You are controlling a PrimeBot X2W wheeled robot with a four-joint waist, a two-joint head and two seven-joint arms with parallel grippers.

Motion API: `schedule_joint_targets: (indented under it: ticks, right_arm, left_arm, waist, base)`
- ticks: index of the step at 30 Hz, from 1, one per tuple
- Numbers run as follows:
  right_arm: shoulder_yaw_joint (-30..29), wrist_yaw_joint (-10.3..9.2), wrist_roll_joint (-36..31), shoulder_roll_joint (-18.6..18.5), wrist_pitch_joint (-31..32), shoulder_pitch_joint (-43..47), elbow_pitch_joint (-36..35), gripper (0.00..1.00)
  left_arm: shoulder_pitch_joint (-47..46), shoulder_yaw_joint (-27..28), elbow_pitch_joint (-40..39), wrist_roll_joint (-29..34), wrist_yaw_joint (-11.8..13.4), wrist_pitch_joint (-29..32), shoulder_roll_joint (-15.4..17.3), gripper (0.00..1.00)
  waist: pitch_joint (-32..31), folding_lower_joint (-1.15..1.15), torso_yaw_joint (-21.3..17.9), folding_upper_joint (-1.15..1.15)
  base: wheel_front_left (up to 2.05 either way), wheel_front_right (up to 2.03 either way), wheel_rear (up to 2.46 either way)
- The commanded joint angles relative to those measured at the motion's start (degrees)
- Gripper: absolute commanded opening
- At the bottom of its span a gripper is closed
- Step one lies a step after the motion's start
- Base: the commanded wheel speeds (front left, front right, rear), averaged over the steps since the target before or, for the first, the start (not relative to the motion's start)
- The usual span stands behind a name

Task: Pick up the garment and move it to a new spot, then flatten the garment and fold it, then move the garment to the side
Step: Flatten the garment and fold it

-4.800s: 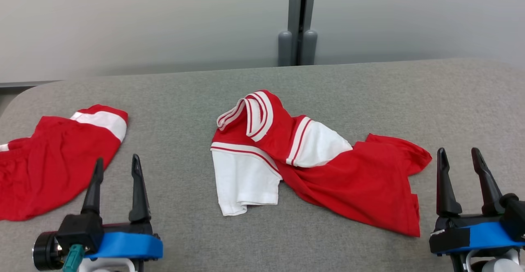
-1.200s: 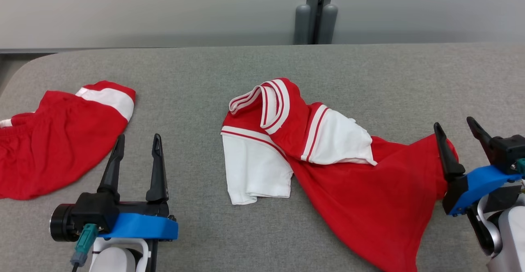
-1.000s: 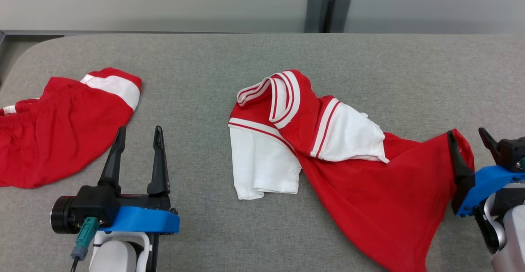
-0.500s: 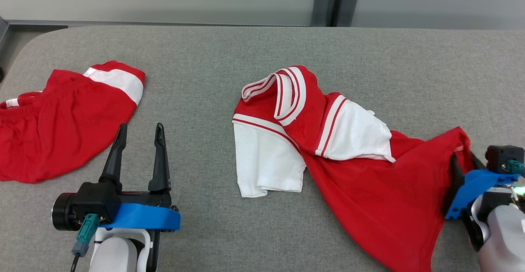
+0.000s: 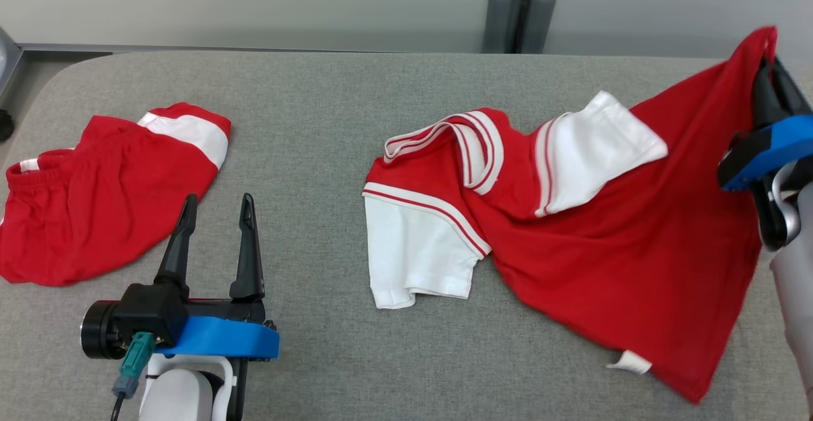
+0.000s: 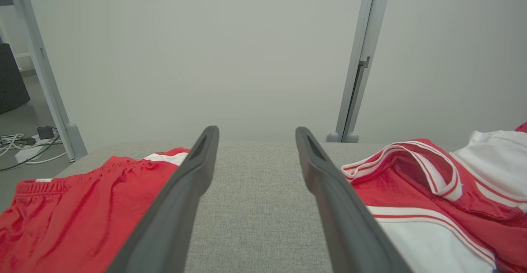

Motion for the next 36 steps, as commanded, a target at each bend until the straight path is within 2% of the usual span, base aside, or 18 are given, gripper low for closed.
schedule_joint_targets:
  ticks: [1, 9, 11, 12, 13, 18, 23, 27, 36]
  right_arm:
    - [0.2, 0.01, 0.7, -0.8, -0.3, -2.0, -0.8, 0.00]
    - [1.8, 0.01, -1.1, -1.8, -0.3, -7.9, -0.6, 0.00]
    - [1.2, 0.01, -1.6, -1.7, -0.3, -8.4, 1.7, 0.00]
    - [0.9, 0.01, -2.1, -1.6, 0.5, -8.7, 3.6, 0.72]
    - [0.9, 0.01, -2.4, -1.4, 0.9, -9.1, 5.2, 1.00]
    - [-0.4, 0.01, -3.9, -1.8, 0.3, -7.5, 10.8, 1.00]
    - [-2.4, 0.01, -3.6, -2.2, -0.3, -1.9, 12.1, 1.00]
    - [-4.3, 0.01, -2.5, -1.5, -0.3, 2.7, 7.0, 1.00]
    - [-5.1, 0.01, 0.4, 5.2, -0.3, 19.0, -16.1, 1.00]
  left_arm:
    - [0.2, -0.1, -0.1, 0.2, -0.3, -0.2, 0.0, 1.00]
    - [-1.1, -1.0, -0.3, -0.6, -0.2, -0.2, 0.0, 1.00]
    - [-1.4, -1.0, -0.3, -0.6, -0.1, -0.2, 0.0, 1.00]
    - [-1.5, -1.0, -0.3, -0.6, 0.0, -0.2, 0.0, 1.00]
    - [-1.5, -1.0, -0.3, -0.6, 0.0, -0.2, 0.0, 1.00]
    - [-1.1, -0.6, -0.4, -0.6, 0.4, -0.2, 0.0, 1.00]
    - [-0.1, 0.2, -0.3, 0.0, 0.6, -0.2, 0.0, 1.00]
    - [0.6, 1.1, -0.1, 0.4, 0.4, -0.2, 0.0, 1.00]
    - [3.1, 3.0, 1.1, 1.5, -0.3, -0.2, 0.0, 1.00]
  waist:
    - [0.1, 0.00, 0.2, 0.00]
    - [1.4, 0.00, 1.7, 0.00]
    - [1.8, 0.00, 1.9, 0.00]
    - [1.9, 0.00, 2.0, 0.00]
    - [2.0, 0.00, 2.0, 0.00]
    - [1.9, 0.00, 1.0, 0.00]
    - [0.6, 0.00, -1.0, 0.00]
    - [-0.5, 0.00, -2.1, 0.00]
    - [-4.8, 0.00, -4.4, 0.00]
  base:
    - [0.00, 0.00, 0.00]
    - [0.00, 0.00, 0.00]
    - [0.00, 0.00, 0.00]
    - [0.00, 0.00, 0.00]
    - [0.00, 0.00, 0.00]
    - [0.00, 0.00, 0.00]
    - [0.00, 0.00, 0.00]
    - [0.00, 0.00, 0.00]
    - [0.00, 0.00, 0.00]
